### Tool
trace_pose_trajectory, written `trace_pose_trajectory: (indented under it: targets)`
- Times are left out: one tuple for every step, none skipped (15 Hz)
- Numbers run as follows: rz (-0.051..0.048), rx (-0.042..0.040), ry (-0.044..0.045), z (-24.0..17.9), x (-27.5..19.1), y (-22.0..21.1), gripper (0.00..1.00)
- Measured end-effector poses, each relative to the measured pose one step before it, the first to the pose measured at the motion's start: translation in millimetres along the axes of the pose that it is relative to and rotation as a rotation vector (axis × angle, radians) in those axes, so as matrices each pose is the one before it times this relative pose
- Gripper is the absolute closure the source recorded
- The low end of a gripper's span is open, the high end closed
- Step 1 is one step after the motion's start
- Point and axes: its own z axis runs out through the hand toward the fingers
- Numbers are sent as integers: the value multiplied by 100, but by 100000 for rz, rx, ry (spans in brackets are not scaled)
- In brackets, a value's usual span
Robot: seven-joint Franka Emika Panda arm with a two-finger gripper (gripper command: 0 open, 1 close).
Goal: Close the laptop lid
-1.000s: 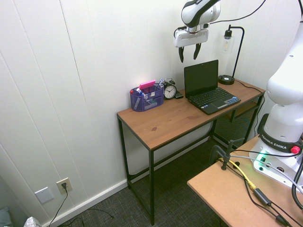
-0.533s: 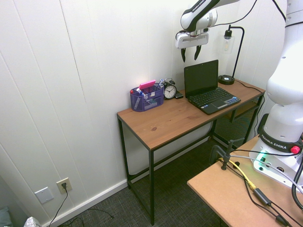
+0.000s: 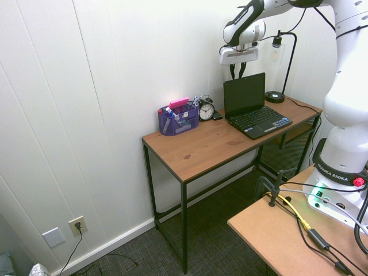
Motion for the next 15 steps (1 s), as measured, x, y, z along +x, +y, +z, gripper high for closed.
trace_pose_trajectory:
  targets:
    - [506,-245,-681,326,251,306,100]
    - [278,-389,-568,239,246,305,100]
    - [-73,-560,-542,275,187,285,100]
    - [113,-625,-564,281,106,250,100]
    - [185,-413,-649,230,40,206,100]
    - [178,-461,-731,326,-106,234,100]
    - [152,-833,-717,447,-140,342,100]
    - [216,-935,-745,531,-114,450,100]
    - [291,-807,-496,492,-26,511,100]
    - [646,-770,-376,365,40,624,100]
    - [771,-605,-562,361,-69,769,100]
    - [801,-489,-807,388,-205,887,100]
    - [841,-868,-1211,505,-325,1040,100]
    - [779,-462,-788,392,-323,943,100]
    - [786,-224,-543,207,-264,913,100]
